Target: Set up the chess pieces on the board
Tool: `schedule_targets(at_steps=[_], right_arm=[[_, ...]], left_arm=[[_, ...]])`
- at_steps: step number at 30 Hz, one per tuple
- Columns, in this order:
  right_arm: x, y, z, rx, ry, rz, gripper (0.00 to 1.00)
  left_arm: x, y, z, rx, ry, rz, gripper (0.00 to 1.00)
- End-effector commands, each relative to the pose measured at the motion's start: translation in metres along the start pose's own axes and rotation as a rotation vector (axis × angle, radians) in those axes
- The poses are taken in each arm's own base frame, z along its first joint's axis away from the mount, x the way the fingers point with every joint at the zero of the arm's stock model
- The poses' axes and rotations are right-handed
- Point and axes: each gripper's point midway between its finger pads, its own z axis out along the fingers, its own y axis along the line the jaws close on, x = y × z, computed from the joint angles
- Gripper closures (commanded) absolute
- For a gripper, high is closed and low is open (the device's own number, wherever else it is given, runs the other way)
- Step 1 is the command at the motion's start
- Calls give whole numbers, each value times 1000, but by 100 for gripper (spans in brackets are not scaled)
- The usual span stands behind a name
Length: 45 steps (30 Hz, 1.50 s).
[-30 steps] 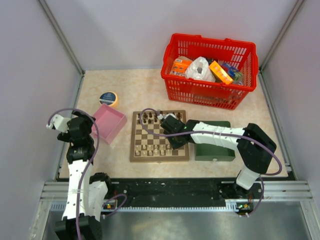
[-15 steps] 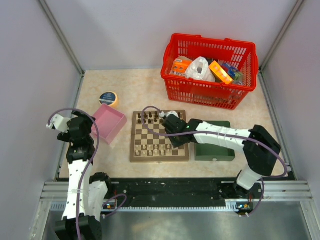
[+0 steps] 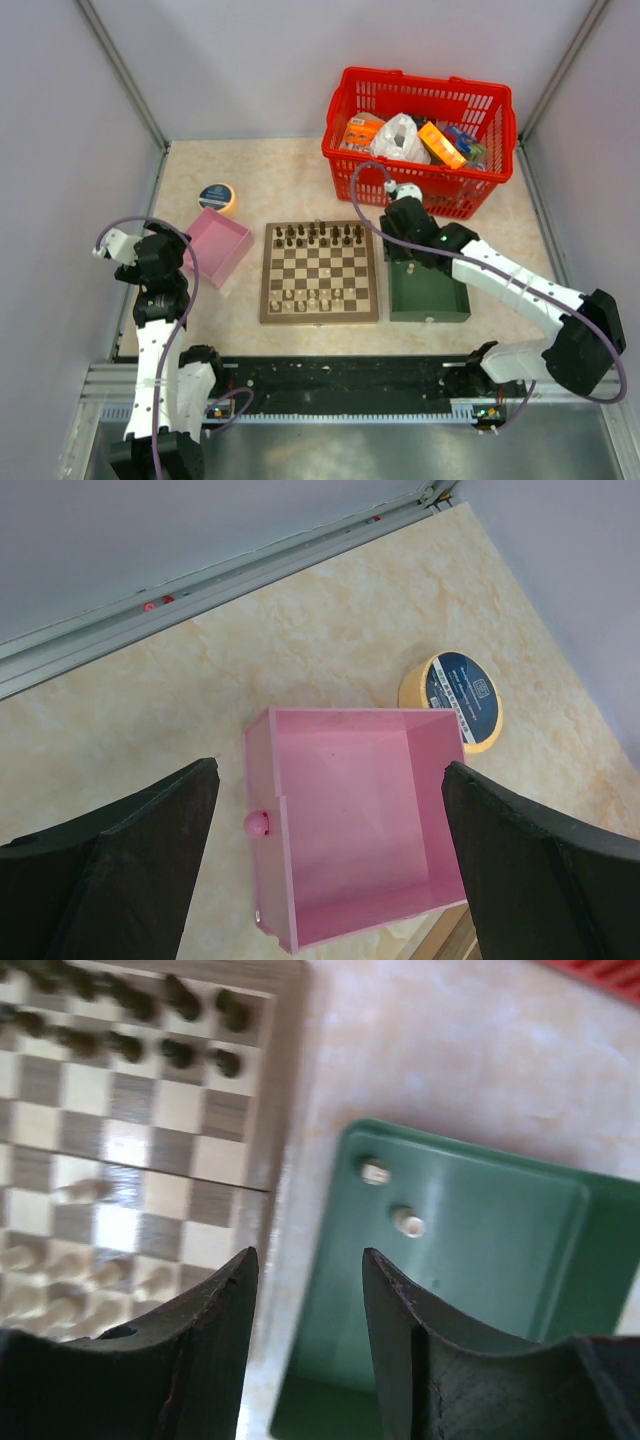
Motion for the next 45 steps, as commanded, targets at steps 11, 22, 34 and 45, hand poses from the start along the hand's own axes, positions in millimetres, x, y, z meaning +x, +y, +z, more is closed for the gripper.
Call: schedule_targets(at_steps=[11, 22, 34, 45], right_arm=[[32, -50, 52, 90, 122, 56, 53], [34, -60, 79, 104, 145, 54, 54], [37, -61, 96, 85, 168, 54, 57], [39, -63, 104, 91, 175, 33, 64]], left_arm=[[-12, -8, -2, 29, -34, -31, 1], [-11, -8, -1, 26, -31, -28, 1], [-9, -6, 0, 23, -29, -29, 1], [-8, -5, 1, 18, -26, -27, 1]])
